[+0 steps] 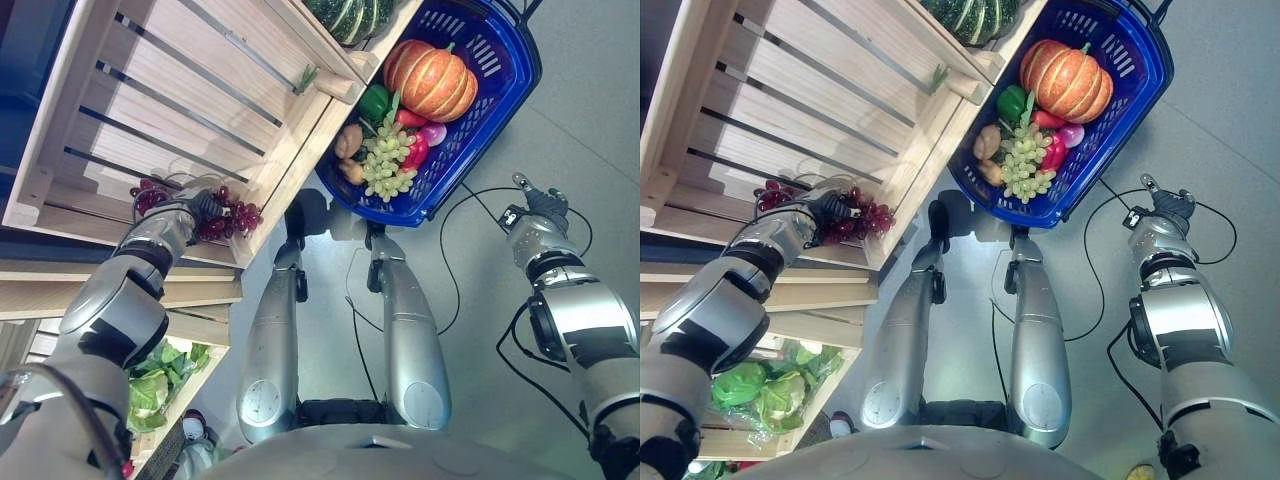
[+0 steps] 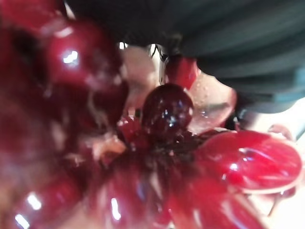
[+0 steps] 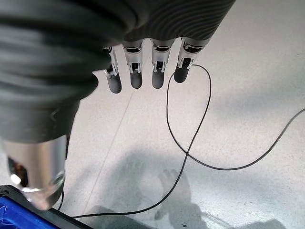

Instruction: Pick up fruits and vegetables into the basket

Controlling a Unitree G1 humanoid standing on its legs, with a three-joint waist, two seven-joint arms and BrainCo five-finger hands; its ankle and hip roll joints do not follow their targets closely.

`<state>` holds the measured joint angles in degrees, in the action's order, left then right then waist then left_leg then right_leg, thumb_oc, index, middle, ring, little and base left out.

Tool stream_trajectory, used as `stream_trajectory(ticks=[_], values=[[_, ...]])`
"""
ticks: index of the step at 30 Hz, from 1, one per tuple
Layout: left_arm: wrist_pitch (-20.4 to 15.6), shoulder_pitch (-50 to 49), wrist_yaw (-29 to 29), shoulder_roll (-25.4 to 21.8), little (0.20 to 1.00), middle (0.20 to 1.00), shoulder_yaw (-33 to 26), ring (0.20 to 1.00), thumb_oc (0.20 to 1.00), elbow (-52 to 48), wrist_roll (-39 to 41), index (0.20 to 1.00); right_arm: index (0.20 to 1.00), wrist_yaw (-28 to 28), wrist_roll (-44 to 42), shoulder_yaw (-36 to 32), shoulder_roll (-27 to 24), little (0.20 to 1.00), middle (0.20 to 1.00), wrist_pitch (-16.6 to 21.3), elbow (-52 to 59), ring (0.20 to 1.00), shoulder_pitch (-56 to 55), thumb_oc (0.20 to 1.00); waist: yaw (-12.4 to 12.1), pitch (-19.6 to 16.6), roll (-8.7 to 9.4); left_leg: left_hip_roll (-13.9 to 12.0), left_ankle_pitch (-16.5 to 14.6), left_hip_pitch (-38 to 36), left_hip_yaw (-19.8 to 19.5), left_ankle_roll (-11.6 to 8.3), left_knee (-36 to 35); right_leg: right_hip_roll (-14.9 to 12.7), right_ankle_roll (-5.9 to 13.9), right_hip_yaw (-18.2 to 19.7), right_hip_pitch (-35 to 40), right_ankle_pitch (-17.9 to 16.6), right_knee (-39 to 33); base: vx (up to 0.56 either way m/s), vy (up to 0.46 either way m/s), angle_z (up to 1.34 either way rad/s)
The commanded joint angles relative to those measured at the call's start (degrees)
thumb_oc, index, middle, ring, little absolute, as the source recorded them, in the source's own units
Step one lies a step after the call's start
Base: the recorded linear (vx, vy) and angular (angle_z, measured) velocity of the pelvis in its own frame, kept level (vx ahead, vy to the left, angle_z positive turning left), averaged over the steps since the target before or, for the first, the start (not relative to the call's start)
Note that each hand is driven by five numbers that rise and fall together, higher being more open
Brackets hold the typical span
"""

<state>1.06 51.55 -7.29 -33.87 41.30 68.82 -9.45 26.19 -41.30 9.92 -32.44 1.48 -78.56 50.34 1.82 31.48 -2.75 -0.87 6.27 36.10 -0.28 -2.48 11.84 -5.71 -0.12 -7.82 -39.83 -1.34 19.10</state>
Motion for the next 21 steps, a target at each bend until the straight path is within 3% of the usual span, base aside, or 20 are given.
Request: stream_trajectory(ticks=[1,11,21], values=[[-0.65,-8.45,-7.35,3.93,0.200,0.200,-8.14,0.200,0.200,2.59,16.84,0.200,1.000,2.18,2.19,-0.79,-0.62,1.000,1.000,0.82,1.12,1.000,-4.23,1.000,-1.53,-1.68,0.68,2.54,-5.63,0.48,1.31,0.65,3.49,3.18,4.44,0.91,1.78,0.21,-1.62,0.00,0.000,0.00],[-2.35,-9.64,-11.69,2.94,0.200,0.200,-19.76,0.200,0.200,-3.69,46.88,0.200,1.000,1.42,4.32,-2.14,-1.33,1.000,1.000,0.84,2.37,1.000,-5.50,1.000,-1.40,-1.68,-0.13,2.44,-5.44,-0.37,1.11,0.64,2.83,3.37,4.53,1.24,1.86,0.60,-0.99,0.00,0.000,0.00],[-1.73,-8.16,-12.20,2.54,0.200,0.200,-22.88,0.200,0.200,-7.86,59.60,0.200,1.000,0.42,5.25,-1.85,-2.03,1.000,1.000,0.66,2.75,1.000,-5.15,1.000,-1.26,-1.68,-0.27,2.45,-5.60,-0.32,1.03,0.72,3.14,3.35,4.37,1.44,2.02,1.17,-0.62,0.00,0.000,0.00]])
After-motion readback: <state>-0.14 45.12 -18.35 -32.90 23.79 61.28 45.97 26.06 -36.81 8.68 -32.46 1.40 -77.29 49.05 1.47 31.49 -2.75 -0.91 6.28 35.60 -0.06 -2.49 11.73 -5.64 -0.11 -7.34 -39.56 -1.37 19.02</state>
